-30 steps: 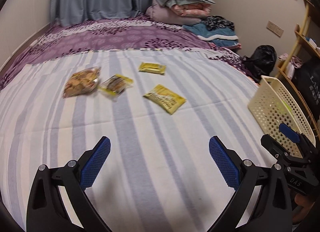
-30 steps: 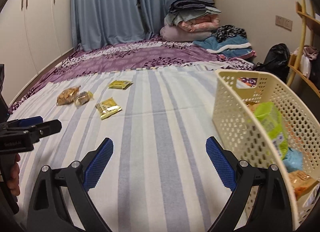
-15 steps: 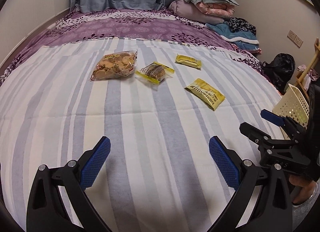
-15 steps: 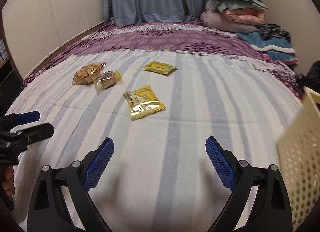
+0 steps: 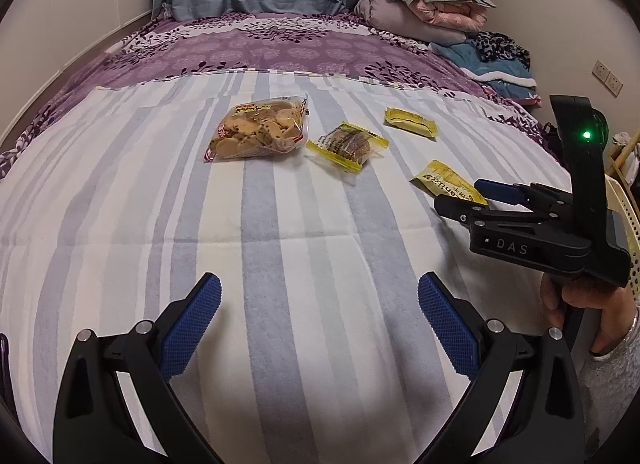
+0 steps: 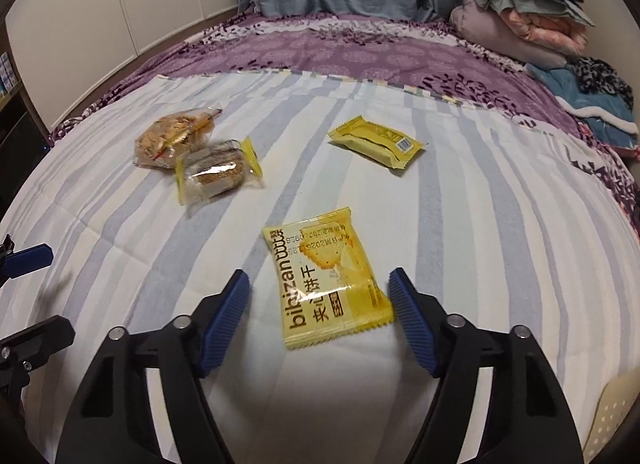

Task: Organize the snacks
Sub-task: 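Grasp the yellow bibizan biscuit packet with the right tool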

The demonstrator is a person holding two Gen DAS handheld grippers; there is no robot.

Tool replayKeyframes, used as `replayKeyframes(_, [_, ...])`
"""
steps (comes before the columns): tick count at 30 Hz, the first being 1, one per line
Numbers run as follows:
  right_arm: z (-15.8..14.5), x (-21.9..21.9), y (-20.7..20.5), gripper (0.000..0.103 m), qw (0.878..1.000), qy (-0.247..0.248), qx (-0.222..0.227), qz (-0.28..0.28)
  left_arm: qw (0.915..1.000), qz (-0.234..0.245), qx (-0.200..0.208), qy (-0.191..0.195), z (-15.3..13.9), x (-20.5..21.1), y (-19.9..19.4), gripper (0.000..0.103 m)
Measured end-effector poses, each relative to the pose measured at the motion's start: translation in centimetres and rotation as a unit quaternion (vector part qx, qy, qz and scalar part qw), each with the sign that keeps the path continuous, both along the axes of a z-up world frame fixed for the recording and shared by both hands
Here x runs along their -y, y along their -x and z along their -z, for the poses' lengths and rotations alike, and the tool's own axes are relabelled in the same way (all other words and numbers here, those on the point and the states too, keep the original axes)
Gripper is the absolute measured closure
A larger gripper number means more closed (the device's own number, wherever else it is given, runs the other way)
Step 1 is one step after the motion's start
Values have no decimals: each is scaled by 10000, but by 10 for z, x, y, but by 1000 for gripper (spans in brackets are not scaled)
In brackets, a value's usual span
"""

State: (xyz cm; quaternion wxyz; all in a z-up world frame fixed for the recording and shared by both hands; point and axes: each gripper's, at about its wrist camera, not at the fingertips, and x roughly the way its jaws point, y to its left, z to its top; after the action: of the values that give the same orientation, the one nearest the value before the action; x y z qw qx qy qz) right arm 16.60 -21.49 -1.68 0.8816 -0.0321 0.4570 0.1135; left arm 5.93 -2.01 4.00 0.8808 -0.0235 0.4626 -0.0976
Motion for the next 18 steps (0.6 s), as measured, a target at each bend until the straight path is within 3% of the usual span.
replayKeyframes(6, [-1, 3, -1, 52, 9999, 141, 48, -2, 9999, 65, 46, -88, 1, 6, -14, 3])
replayKeyframes(14, [-2, 15, 13, 53, 9997, 20, 71, 222, 9981, 396, 268, -391, -5, 26, -47, 3])
replayKeyframes(18, [0, 19, 16, 53, 9996, -39, 99, 281, 9955, 843, 385, -179, -8, 39, -72, 3])
